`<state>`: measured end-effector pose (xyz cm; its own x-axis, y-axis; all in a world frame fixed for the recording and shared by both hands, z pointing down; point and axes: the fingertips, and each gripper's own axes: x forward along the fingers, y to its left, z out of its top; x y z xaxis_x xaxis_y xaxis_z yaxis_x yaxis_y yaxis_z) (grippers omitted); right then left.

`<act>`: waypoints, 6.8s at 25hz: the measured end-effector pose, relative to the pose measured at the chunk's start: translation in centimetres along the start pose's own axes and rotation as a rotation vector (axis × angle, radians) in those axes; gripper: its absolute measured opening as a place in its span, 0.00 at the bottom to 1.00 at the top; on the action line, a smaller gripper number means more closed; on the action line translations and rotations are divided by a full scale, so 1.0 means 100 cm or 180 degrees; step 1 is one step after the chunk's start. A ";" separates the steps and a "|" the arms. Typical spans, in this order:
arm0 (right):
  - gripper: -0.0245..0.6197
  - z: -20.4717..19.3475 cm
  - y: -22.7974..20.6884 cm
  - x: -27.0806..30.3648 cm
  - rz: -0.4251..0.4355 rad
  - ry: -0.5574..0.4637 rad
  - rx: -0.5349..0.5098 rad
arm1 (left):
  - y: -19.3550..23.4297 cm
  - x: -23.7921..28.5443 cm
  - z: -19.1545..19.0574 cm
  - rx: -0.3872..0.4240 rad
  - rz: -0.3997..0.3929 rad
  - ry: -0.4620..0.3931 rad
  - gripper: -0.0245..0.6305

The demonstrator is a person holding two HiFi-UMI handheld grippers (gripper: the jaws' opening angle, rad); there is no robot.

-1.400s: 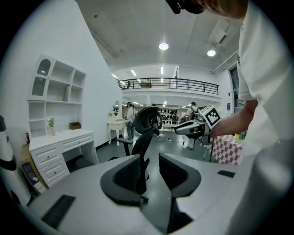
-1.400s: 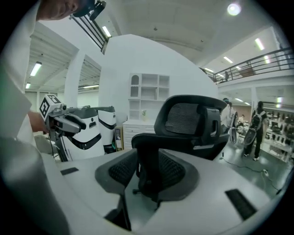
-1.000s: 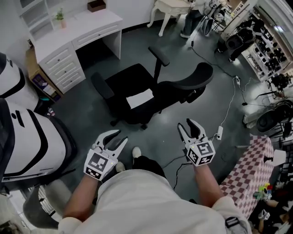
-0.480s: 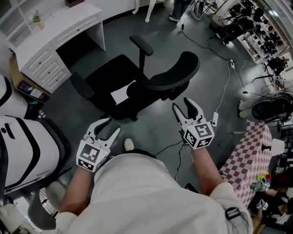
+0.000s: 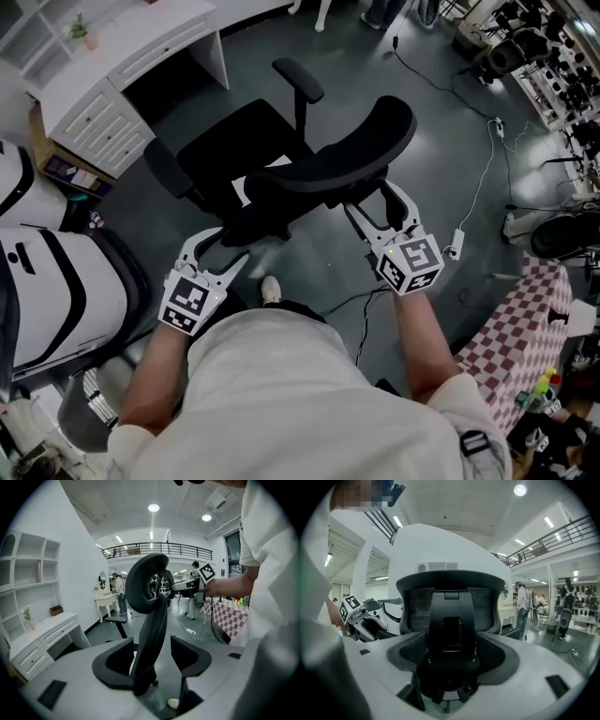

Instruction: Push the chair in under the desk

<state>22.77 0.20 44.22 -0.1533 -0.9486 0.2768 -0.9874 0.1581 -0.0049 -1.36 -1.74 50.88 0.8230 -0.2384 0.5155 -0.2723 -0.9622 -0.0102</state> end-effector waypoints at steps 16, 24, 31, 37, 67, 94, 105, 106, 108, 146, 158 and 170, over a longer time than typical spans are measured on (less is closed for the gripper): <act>0.53 0.006 -0.009 0.010 0.0128 0.0042 -0.0136 | -0.008 0.040 -0.004 0.0489 -0.0126 0.0098 0.30; 0.53 0.011 -0.007 0.017 0.0100 0.0057 -0.0122 | 0.000 0.039 -0.002 0.0552 -0.0164 0.0016 0.29; 0.53 0.017 -0.007 0.038 0.0117 0.0061 -0.0115 | 0.023 0.041 -0.002 0.0555 -0.0152 0.0006 0.28; 0.53 0.020 -0.004 0.049 0.0125 0.0051 -0.0097 | 0.034 0.039 -0.002 0.0558 -0.0145 -0.0042 0.28; 0.53 0.040 -0.025 0.130 0.0235 0.0066 -0.0093 | 0.114 0.068 0.011 0.0580 -0.0158 0.0021 0.28; 0.53 0.071 -0.017 0.250 0.0279 0.0167 -0.0093 | 0.233 0.074 0.011 0.0544 -0.0194 0.0081 0.27; 0.53 0.085 -0.013 0.296 0.0309 0.0201 -0.0114 | 0.279 0.075 0.012 0.0540 -0.0206 0.0073 0.27; 0.53 0.086 -0.013 0.300 0.0312 0.0207 -0.0117 | 0.283 0.075 0.012 0.0538 -0.0209 0.0075 0.27; 0.53 0.088 -0.014 0.309 0.0316 0.0217 -0.0119 | 0.291 0.076 0.013 0.0535 -0.0212 0.0079 0.27; 0.53 0.129 0.013 0.456 0.0330 0.0242 -0.0122 | 0.445 0.070 0.006 0.0558 -0.0170 0.0004 0.27; 0.53 0.138 0.025 0.486 0.0327 0.0233 -0.0115 | 0.478 0.063 0.002 0.0558 -0.0114 -0.0029 0.27; 0.53 0.143 0.028 0.501 0.0334 0.0161 -0.0103 | 0.496 0.061 0.002 0.0557 -0.0064 -0.0044 0.28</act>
<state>11.75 -50.85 44.32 -0.2527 -0.9115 0.3246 -0.9642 0.2653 -0.0056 -9.74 -50.91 53.34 0.8345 -0.2194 0.5054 -0.1657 -0.9748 -0.1495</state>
